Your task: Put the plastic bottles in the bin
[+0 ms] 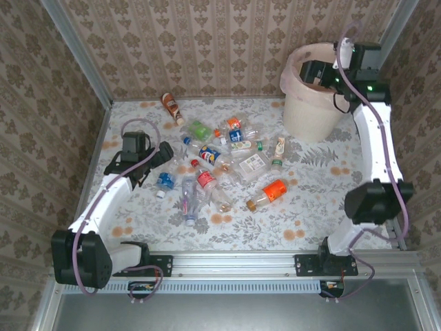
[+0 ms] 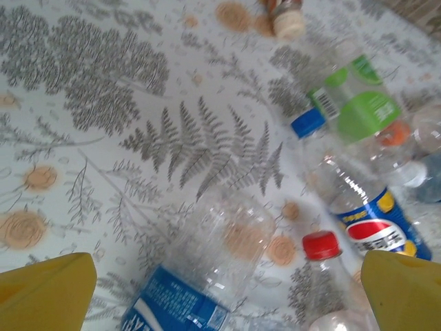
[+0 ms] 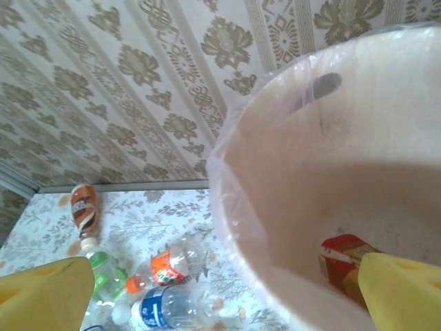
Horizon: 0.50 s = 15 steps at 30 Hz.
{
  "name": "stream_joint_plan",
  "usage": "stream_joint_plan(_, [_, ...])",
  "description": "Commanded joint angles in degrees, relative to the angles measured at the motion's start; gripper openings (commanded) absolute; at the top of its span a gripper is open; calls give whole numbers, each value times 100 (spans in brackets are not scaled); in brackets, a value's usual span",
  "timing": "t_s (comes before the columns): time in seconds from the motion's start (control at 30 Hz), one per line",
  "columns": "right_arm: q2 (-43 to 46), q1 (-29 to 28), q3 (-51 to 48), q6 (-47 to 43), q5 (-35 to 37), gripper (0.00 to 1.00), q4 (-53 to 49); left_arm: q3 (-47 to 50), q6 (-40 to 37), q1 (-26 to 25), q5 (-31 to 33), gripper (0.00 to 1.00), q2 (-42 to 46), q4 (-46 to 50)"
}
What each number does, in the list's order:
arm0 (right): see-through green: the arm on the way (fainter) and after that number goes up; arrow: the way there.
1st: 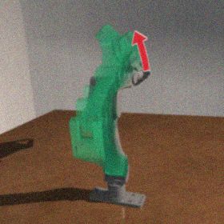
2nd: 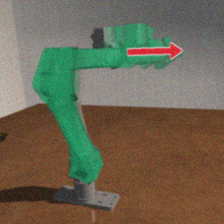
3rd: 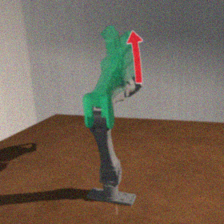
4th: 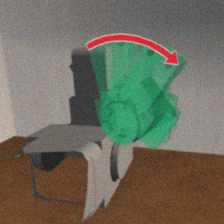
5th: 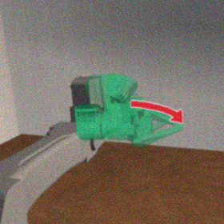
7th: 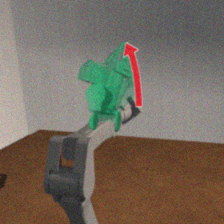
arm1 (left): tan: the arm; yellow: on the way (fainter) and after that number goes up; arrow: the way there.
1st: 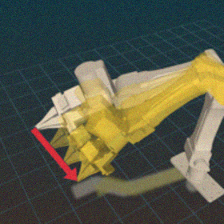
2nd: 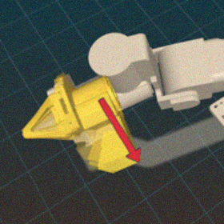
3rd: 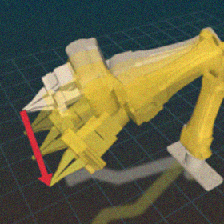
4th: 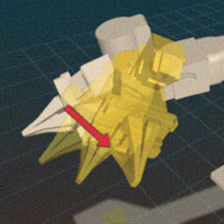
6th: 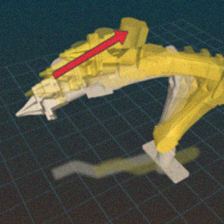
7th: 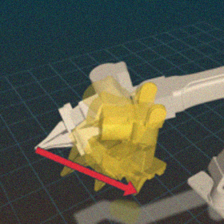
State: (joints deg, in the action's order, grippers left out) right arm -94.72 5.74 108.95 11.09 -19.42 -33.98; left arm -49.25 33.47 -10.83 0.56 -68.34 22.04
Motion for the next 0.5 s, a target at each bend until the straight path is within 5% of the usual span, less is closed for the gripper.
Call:
stream_joint_plan(0.0, [664, -52, -959, 371, -81, 100, 669, -174, -21, -84, 157, 100, -39, 592])
stream_joint_plan(0.2, [2100, -59, -3011, 1327, 23, 100, 2031, -222, -450, -151, -54, 100, -216, 816])
stream_joint_plan(0.47, [3056, -59, -4059, 1510, 233, 100, 2257, 37, -978, -440, 7, 98, -675, 742])
